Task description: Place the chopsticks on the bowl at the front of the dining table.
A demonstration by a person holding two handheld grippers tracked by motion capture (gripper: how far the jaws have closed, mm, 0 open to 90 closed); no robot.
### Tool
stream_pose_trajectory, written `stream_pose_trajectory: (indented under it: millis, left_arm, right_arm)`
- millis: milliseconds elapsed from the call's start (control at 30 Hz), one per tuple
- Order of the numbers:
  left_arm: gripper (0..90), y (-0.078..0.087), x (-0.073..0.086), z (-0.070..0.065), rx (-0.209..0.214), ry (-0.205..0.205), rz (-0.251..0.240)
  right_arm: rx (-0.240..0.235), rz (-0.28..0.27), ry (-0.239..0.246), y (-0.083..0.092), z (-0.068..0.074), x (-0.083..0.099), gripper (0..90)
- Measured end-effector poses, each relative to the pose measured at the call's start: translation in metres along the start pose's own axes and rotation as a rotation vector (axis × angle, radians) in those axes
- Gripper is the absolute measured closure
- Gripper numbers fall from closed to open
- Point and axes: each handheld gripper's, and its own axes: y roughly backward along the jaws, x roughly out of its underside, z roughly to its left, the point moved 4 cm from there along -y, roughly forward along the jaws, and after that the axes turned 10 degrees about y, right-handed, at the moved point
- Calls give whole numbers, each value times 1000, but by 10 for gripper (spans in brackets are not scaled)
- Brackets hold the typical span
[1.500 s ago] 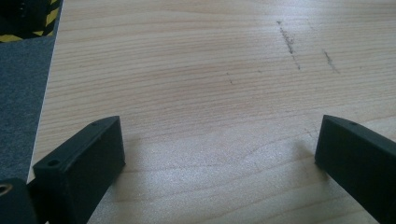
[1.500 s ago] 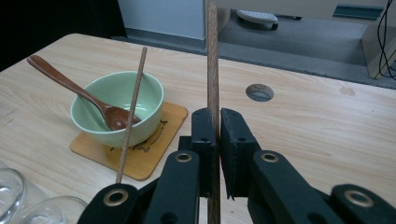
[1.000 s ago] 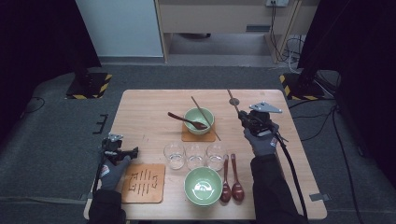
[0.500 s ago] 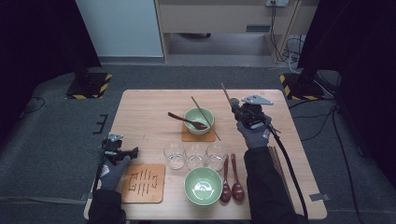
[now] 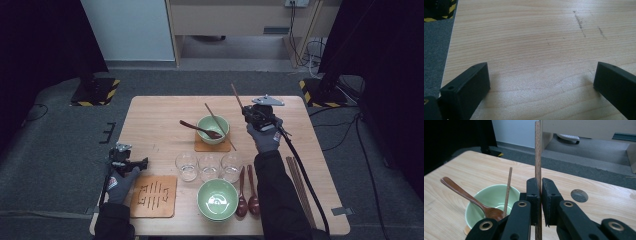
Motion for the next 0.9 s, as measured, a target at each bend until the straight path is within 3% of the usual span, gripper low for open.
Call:
stream_pose_trajectory:
  millis: [800, 900]
  left_arm:
    - [0, 0, 0, 0, -2, 1, 0]
    - [0, 0, 0, 0, -2, 1, 0]
  right_arm:
    - [-19, 5, 11, -34, 6, -19, 846]
    - [-7, 9, 33, -38, 6, -20, 846]
